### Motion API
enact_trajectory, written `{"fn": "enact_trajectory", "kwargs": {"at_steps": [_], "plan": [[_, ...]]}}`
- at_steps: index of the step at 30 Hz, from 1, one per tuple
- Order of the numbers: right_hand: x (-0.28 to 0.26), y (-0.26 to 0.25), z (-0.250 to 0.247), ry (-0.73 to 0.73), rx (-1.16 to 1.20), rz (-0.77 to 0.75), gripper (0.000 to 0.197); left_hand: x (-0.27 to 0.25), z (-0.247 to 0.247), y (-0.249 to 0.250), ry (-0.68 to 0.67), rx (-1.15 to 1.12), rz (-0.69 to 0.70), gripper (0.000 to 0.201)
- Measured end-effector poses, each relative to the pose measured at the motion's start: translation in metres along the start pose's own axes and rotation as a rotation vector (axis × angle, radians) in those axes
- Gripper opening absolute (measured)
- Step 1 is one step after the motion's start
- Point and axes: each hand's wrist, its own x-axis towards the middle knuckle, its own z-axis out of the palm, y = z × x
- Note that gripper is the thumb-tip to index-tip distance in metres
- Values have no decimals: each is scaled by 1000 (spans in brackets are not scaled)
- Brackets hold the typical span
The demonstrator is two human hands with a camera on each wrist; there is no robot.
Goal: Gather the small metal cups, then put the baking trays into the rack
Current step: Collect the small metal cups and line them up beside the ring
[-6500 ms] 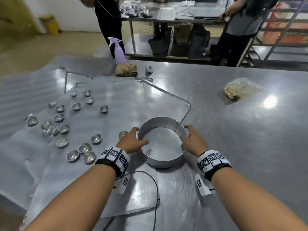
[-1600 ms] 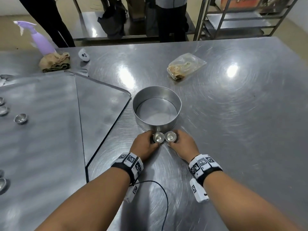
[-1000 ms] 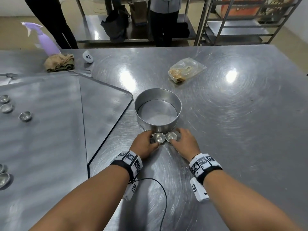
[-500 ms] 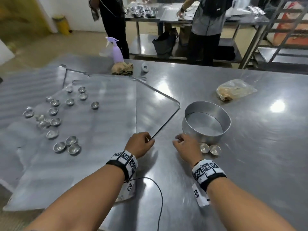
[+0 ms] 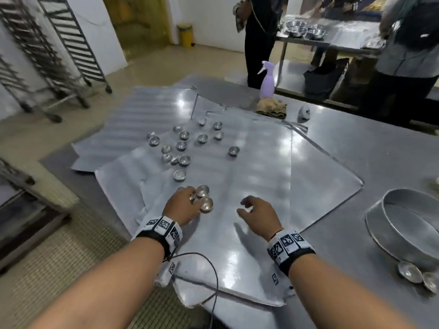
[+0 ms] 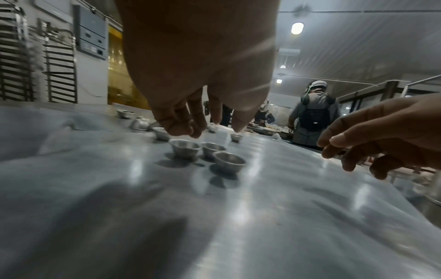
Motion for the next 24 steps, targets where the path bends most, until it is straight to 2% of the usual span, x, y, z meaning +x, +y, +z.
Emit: {"fn": "enact_trajectory", "kwargs": {"at_steps": [2,7,10,17,21,24], "plan": [[12,-18,20,-42,-19,-13,35,10,-9,-25,1,3,-8,24],[36,-50,59,-121,-63,8,54,37,-17,-64,-108,28,44,64],[47,-59,76,-143,-107,16,62,47,-16,-72,-156,21,104,73],[58,-70,92,-96,-152,20,43,58,-14,-62,-161,12,167,61],[60,-70,94,-81,-164,8,30,63,-15,-58,-161,12,180,40],[59,-68,92,-63,-138,11,35,66,-13,-59,-159,-8,173,39]]}}
